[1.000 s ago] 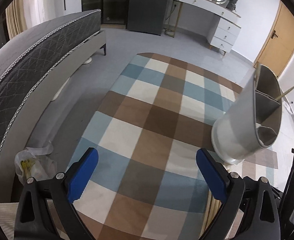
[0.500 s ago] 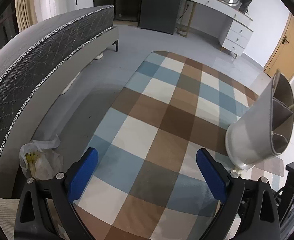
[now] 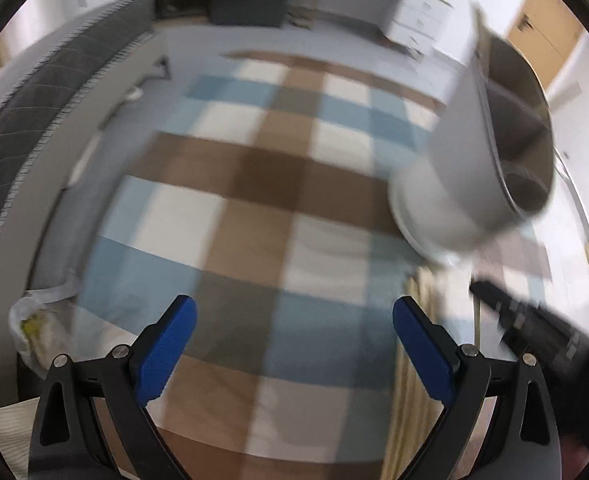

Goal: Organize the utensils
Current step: 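Close the right tool on a chopstick while the left tool grasps another chopstick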

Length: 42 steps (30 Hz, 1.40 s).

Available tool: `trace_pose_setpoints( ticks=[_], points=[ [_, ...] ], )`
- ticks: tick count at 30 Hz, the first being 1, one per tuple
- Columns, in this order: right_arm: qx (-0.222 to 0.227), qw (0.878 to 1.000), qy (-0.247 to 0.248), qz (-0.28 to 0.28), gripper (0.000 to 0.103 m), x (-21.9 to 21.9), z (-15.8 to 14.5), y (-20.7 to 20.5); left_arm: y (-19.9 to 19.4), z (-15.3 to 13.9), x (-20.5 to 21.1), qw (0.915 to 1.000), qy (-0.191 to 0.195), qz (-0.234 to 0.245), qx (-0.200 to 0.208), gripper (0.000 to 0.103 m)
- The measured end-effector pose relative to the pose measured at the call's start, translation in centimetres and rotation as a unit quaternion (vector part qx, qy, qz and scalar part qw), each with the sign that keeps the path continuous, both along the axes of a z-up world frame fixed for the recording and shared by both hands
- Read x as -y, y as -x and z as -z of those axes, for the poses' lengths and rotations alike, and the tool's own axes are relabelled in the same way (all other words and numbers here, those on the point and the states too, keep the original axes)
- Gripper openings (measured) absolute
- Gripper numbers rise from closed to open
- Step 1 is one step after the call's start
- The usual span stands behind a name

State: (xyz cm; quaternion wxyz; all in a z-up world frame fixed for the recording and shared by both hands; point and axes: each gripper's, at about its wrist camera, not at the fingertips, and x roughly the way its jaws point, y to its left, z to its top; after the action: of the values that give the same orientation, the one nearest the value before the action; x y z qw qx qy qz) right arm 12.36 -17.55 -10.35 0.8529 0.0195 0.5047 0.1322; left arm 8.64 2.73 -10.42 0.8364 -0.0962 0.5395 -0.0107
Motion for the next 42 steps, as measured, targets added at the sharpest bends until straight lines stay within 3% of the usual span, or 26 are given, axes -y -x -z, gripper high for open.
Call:
trace_pose_setpoints(
  ticks=[3,11,14,22,25,28,34,40,42],
  points=[
    [0.003,0.998,-0.052,0.033,0.006,2.5,-1.4,0.4,0.1,1.3,1.4,0.9983,0.025,0.038,-0.036,0.096],
    [0.009,0.982,-0.160,0.096,0.006,7.9,-3.8,0.7,0.8,3.0,3.6,0.9958,-0.015,0.057,-0.070,0.096],
    [0.017,0.980,-0.165,0.106,0.006,7.1,-4.1,1.0,1.1,4.1,4.4,0.9920,-0.049,0.061,-0.098,0.096],
    [0.047,0.976,-0.181,0.114,0.006,8.2,-5.6,2.1,1.6,2.8,5.5,0.9943,-0.042,0.058,-0.079,0.096],
    [0.056,0.976,-0.178,0.110,0.006,8.3,-6.0,2.2,1.7,3.3,5.9,0.9912,-0.071,0.059,-0.095,0.096],
    [0.065,0.976,-0.176,0.107,0.006,8.3,-6.3,2.4,1.9,3.8,5.6,0.9910,-0.057,0.049,-0.111,0.096],
    [0.073,0.976,-0.175,0.105,0.006,8.2,-6.6,2.6,2.2,3.9,5.5,0.9906,-0.070,0.045,-0.109,0.094],
    [0.094,0.973,-0.180,0.106,0.006,8.2,-7.1,2.6,0.8,3.7,6.2,0.9920,-0.073,0.065,-0.080,0.071],
    [0.100,0.973,-0.178,0.105,0.006,8.1,-7.2,2.6,0.7,3.5,6.4,0.9921,-0.072,0.070,-0.074,0.057]
  ],
)
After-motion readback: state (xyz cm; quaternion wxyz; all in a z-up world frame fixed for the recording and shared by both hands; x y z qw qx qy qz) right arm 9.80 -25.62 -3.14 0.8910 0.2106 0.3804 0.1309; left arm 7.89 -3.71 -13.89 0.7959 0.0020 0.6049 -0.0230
